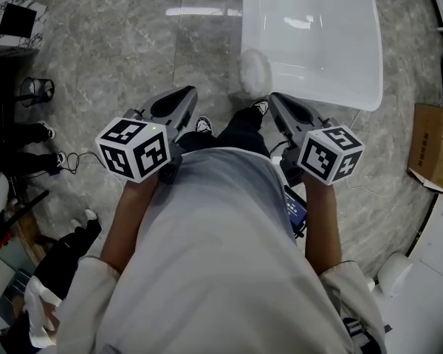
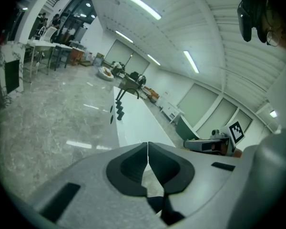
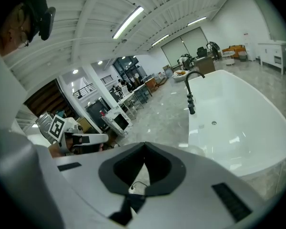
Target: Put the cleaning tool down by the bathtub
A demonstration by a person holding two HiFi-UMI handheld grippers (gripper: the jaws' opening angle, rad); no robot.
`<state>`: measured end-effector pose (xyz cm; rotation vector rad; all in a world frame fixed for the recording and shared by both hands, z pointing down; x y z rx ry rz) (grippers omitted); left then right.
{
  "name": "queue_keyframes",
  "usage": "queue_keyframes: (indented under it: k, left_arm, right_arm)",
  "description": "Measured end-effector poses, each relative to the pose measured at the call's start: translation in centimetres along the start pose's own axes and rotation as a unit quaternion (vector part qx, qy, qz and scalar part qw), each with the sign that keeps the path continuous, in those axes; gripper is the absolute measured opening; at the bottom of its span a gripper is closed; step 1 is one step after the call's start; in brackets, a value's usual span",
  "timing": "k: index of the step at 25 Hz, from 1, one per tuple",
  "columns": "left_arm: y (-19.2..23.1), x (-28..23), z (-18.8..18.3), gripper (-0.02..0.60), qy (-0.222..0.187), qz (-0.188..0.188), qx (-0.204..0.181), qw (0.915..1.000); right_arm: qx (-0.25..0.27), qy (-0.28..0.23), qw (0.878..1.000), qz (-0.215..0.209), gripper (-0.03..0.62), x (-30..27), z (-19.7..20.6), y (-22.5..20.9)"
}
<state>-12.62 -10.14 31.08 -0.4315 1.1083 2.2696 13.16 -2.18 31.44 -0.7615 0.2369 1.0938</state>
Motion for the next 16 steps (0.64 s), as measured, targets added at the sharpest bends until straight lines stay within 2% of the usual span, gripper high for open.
queue_keyframes:
  k: [8, 16]
  left_arm:
    - [0.4, 0.7, 0.2, 0.009, -0.010, -0.011, 0.012, 0.9998]
    - [-0.2, 1.1, -0.2, 0.009, -0.029, -0.024, -0.022, 0.9990]
  right_arm:
    - [0.009, 0.007, 1.000, 0.017, 0.011, 0.3, 0.2, 0.5]
    - [0.031, 0.022, 0.999, 0.035, 0.011, 0.4, 0.2, 0.4]
Point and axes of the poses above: the fingertips, and each gripper's own axes: x backward along the fingers, y to its left, z out of its underside, the point moved 9 cm from there along x, backward along the fingers, and after that the axes turned 7 degrees about x, right-handed, at the moved point
